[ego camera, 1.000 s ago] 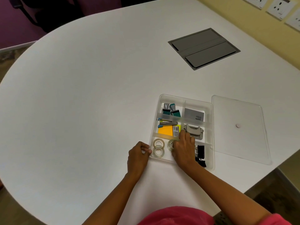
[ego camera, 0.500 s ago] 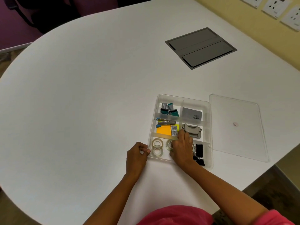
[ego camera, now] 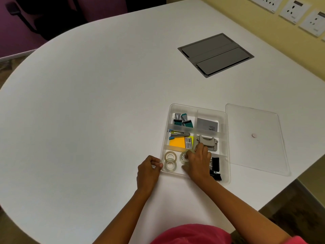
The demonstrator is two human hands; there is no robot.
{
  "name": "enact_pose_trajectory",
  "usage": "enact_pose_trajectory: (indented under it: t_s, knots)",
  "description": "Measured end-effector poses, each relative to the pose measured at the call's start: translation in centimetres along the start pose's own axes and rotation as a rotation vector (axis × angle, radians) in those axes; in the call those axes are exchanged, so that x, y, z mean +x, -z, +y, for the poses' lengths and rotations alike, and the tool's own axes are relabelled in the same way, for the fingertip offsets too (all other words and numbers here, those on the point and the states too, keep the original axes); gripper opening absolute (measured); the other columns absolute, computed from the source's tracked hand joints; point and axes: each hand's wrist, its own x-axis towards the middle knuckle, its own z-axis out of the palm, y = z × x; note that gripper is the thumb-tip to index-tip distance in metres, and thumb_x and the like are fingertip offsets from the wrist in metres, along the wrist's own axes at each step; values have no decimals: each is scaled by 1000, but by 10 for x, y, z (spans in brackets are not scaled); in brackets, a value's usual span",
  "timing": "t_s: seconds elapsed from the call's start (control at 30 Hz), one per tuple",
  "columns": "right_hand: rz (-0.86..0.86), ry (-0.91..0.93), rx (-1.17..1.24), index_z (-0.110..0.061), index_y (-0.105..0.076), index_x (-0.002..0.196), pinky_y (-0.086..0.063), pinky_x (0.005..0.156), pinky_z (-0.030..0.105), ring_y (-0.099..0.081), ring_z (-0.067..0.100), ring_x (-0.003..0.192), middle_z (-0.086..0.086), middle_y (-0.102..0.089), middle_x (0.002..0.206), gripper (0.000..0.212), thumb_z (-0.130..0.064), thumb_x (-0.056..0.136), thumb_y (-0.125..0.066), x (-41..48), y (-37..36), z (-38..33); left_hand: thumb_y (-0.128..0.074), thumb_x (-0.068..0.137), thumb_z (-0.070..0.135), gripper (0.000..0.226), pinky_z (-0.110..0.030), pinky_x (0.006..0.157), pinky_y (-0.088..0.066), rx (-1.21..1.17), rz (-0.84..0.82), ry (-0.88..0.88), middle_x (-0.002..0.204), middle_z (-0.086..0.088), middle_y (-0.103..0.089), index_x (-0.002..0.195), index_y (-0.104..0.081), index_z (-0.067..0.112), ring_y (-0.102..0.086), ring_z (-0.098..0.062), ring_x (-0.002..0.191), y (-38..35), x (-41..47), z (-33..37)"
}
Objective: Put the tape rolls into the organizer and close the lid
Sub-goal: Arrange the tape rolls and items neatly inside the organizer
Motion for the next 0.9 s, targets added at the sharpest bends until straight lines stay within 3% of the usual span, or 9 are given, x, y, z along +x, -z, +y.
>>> enact_pose_trajectory:
  t_s: [0.07,0.17,0.33,0.57,0.77,0.9]
  knots:
    - [48,22,66,-14,-66,71,-39,63,37,-49,31,82,13,-53,90,44,-22,37,-93,-2,7,-4,-71,82,21,10,-38,81,-56,2,0,1,83,4,-68,89,-64,19,-69,-23,83,0,0,0]
    - [117,190,156,-18,-69,71,-38,62,34,-52,27,76,8,-52,82,36,-4,45,-90,-2,13,-10,-71,82,21,10,-39,82,-57,5,1,7,84,4,-68,90,-64,20,-69,-24,84,-1,1,0]
    - [-28,535,112,-26,-74,72,-38,61,34,-53,24,76,5,-51,82,41,1,46,-89,2,9,-11,-71,82,22,11,-39,83,-57,20,-7,10,84,3,-68,89,-63,21,-70,-24,83,0,2,-1]
    - [-93,550,85,-21,-69,72,-36,60,32,-52,25,76,6,-52,84,32,-8,51,-90,13,5,-16,-71,82,27,10,-38,82,-56,36,-3,16,85,7,-68,86,-61,28,-70,-22,84,1,1,0]
    - [5,546,112,-15,-66,72,-24,62,30,-48,24,73,6,-50,79,28,-6,53,-85,16,3,-17,-71,81,30,13,-42,82,-56,48,-3,35,84,11,-69,78,-59,35,-69,-19,85,1,1,-1]
    - [90,476,141,-9,-65,73,-31,59,31,-47,25,67,7,-48,75,23,0,59,-81,18,4,-22,-69,83,34,12,-40,83,-56,75,-3,43,85,13,-67,79,-58,35,-69,-18,87,2,2,-2]
